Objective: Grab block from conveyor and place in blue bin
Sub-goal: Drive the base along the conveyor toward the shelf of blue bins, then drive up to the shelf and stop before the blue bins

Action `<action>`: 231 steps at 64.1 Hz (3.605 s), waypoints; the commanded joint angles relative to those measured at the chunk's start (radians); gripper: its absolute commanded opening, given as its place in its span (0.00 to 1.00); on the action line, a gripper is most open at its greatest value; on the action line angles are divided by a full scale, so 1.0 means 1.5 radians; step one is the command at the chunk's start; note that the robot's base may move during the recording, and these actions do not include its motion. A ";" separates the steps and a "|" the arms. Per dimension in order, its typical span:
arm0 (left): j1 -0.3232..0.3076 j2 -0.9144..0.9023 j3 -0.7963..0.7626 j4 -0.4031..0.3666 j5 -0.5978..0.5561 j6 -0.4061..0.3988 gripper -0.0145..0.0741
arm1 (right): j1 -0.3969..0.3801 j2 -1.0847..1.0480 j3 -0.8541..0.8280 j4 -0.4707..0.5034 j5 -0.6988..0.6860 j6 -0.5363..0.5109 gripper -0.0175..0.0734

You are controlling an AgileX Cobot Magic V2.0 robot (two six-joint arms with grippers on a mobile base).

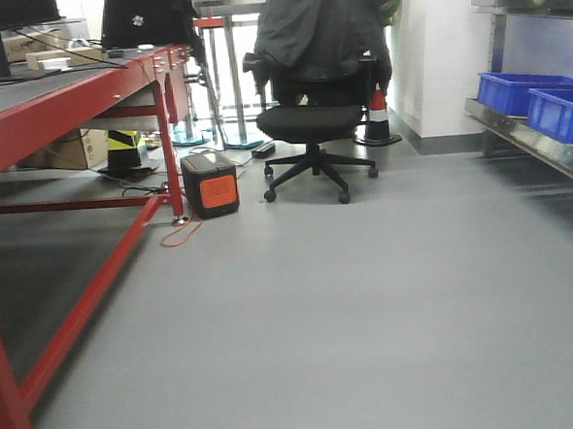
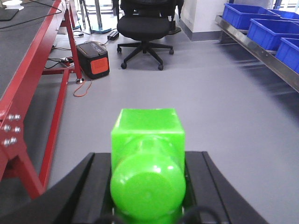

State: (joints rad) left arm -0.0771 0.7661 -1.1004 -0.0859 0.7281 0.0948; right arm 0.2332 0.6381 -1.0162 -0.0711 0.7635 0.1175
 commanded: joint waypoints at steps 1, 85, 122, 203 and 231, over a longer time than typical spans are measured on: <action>-0.003 -0.004 0.000 0.000 -0.013 -0.003 0.04 | 0.000 -0.003 -0.006 -0.009 -0.010 -0.004 0.02; -0.003 -0.004 0.000 0.000 -0.013 -0.003 0.04 | 0.000 -0.003 -0.006 -0.009 -0.010 -0.004 0.02; -0.003 -0.004 0.000 0.000 -0.013 -0.003 0.04 | 0.000 -0.003 -0.006 -0.009 -0.010 -0.004 0.02; -0.003 -0.004 0.000 0.000 -0.013 -0.003 0.04 | 0.000 -0.003 -0.006 -0.009 -0.010 -0.004 0.02; -0.003 -0.004 0.000 0.000 -0.013 -0.003 0.04 | 0.000 -0.003 -0.006 -0.009 -0.010 -0.004 0.02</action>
State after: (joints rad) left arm -0.0771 0.7661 -1.0988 -0.0859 0.7281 0.0948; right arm 0.2332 0.6381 -1.0162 -0.0711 0.7635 0.1170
